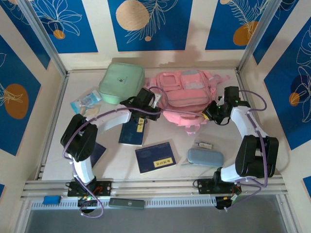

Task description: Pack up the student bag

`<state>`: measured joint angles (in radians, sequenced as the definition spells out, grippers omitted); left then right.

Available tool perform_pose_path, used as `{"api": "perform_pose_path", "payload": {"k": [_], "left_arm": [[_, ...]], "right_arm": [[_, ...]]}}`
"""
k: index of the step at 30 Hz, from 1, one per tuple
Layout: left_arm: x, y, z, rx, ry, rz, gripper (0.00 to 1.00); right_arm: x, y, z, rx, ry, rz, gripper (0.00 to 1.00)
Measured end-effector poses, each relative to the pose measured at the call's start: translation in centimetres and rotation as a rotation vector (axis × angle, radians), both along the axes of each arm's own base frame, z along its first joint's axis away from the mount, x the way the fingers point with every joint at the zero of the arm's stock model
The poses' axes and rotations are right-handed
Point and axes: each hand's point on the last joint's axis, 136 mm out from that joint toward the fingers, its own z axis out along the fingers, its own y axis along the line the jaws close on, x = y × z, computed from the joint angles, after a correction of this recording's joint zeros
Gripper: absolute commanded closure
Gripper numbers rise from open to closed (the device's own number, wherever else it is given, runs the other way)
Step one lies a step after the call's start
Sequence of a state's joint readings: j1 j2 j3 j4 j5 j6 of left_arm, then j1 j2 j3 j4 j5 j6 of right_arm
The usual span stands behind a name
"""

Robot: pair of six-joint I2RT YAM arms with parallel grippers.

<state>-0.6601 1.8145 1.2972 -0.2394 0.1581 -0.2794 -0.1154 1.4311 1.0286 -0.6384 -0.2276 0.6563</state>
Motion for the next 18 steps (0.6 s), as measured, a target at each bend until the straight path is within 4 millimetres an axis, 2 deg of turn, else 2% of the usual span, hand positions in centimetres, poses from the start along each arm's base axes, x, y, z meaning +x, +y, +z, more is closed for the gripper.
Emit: {"api": "perform_pose_path", "payload": {"k": [4,10,14,18], "left_arm": [[2.4,1.3,0.2,-0.033,-0.020,0.043,1.00],[5.6,3.3,-2.1,-0.047,0.004,0.128,1.00],[7.2,3.5,-2.2,-0.039,-0.005,0.153,1.00],[8.6,3.4,-1.6,-0.048,-0.025,0.180,1.00]], "right_arm": [[0.2,0.2,0.9,0.016,-0.036,0.050,1.00],[0.1,0.5,1.5,0.033,-0.042,0.104,1.00],[0.0,0.7,1.4,0.028,-0.044,0.118,1.00],[0.3,2.2,1.4,0.005,-0.042,0.166,1.00]]}}
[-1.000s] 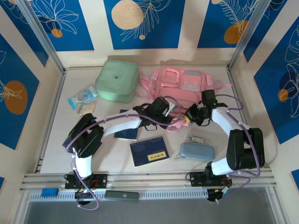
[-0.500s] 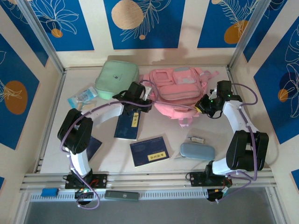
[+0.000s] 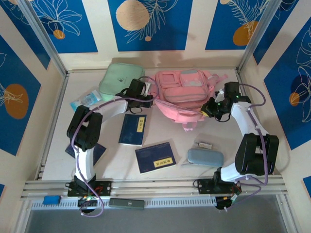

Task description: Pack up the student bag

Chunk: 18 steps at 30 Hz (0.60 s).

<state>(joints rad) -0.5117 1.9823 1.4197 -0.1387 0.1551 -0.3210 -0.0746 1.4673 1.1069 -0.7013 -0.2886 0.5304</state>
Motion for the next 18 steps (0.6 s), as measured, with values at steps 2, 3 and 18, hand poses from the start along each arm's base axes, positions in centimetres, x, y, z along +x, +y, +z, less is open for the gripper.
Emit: {"api": "perform_pose_path", "payload": {"k": [2,3,18], "left_arm": [[1.1,0.2,-0.1,0.005,0.000,0.019,1.00],[1.5,0.2,-0.2,0.010,0.004,0.024,1.00],[2.7,0.6,1.2,0.000,0.024,0.050,0.46]], "right_arm": [[0.2,0.7,-0.1,-0.008,-0.002,0.021,1.00],[0.2,1.0,-0.2,-0.008,-0.001,0.030,1.00],[1.8,1.6,-3.0,-0.031,0.035,0.025,0.57]]}}
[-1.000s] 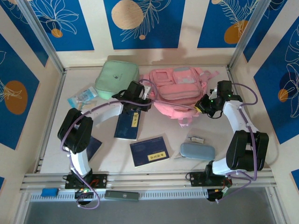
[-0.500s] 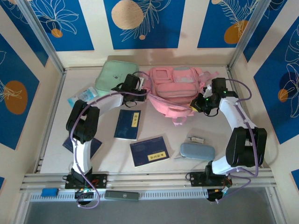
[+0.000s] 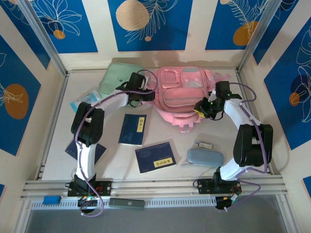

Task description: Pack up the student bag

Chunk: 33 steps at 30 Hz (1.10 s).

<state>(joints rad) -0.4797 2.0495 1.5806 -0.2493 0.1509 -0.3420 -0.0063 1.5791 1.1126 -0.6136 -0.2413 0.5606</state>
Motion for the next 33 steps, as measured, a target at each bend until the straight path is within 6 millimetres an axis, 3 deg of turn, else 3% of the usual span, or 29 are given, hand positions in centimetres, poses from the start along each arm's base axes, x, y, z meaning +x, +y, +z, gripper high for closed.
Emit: {"api": "perform_pose_path", "payload": {"k": [5,8,11,16,25,33], "left_arm": [[-3.7,0.5,4.9,-0.048,-0.049,-0.033,0.37],[-6.3,0.6,7.6,-0.077,-0.083,-0.057,0.36],[-9.2,0.1,8.2,-0.090,-0.085,-0.100,0.34],[-14.2,-1.4,5.4,-0.066,0.000,-0.195,0.32],[-23.1,-1.8,0.1,0.002,0.156,-0.332,0.31],[-25.7,-0.4,-3.1,0.037,0.238,-0.329,0.30]], "right_arm": [[0.1,1.0,0.2,-0.004,-0.017,0.019,0.33],[-0.9,2.3,0.8,-0.037,-0.025,0.059,0.26],[-2.6,4.2,2.1,-0.067,-0.041,0.121,0.22],[-6.3,6.6,3.3,-0.073,-0.055,0.201,0.12],[-17.3,11.8,-1.1,-0.119,0.098,0.423,0.12],[-23.8,13.7,-3.2,-0.152,0.128,0.563,0.20]]}}
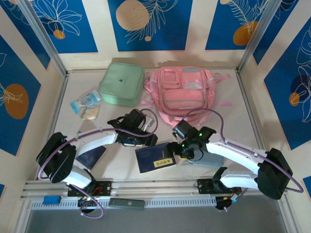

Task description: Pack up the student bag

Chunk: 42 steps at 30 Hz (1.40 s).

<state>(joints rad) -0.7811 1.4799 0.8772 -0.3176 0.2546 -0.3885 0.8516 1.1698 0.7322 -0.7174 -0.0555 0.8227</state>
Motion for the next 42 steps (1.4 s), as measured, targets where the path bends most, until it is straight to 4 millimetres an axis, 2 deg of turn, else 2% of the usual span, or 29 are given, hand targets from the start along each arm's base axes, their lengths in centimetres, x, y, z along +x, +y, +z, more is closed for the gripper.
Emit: {"api": "perform_pose_path", "payload": {"k": [5,10,14,18,20,24,27,31,35,38,42], "left_arm": [[-0.1,0.1,-1.0,-0.003,0.015,0.019,0.31],[0.6,-0.7,-2.4,-0.011,0.033,0.044,0.34],[0.9,-1.0,-3.4,-0.006,0.045,0.053,0.39],[0.9,-0.7,-4.9,0.028,0.066,0.063,0.39],[1.2,-0.3,-5.1,0.044,0.055,0.084,0.43],[1.5,0.2,-5.5,0.067,0.042,0.118,0.44],[1.7,0.9,-5.6,0.080,0.026,0.150,0.44],[1.3,2.4,-5.8,0.098,0.006,0.189,0.44],[1.0,3.4,-5.8,0.097,0.007,0.229,0.44],[0.5,3.9,-5.7,0.080,0.019,0.257,0.43],[-0.2,3.9,-5.7,0.050,0.060,0.283,0.43]], "right_arm": [[-2.5,0.8,-1.3,-0.008,0.019,0.057,0.20],[-3.5,1.5,-3.0,-0.008,0.025,0.093,0.19],[-3.5,2.3,-4.4,-0.022,0.035,0.106,0.18],[-3.3,2.4,-5.5,-0.048,0.045,0.103,0.18],[-3.1,2.4,-5.6,-0.049,0.044,0.095,0.19],[-2.5,2.3,-5.6,-0.046,0.058,0.066,0.19],[0.0,2.9,-5.1,-0.021,0.020,0.012,0.20],[4.6,3.9,-4.0,0.053,-0.054,-0.074,0.23],[8.7,4.9,-4.0,0.081,-0.093,-0.122,0.25],[11.4,6.0,-3.7,0.112,-0.117,-0.142,0.26],[14.2,7.4,-2.0,0.151,-0.163,-0.138,0.25]]}}
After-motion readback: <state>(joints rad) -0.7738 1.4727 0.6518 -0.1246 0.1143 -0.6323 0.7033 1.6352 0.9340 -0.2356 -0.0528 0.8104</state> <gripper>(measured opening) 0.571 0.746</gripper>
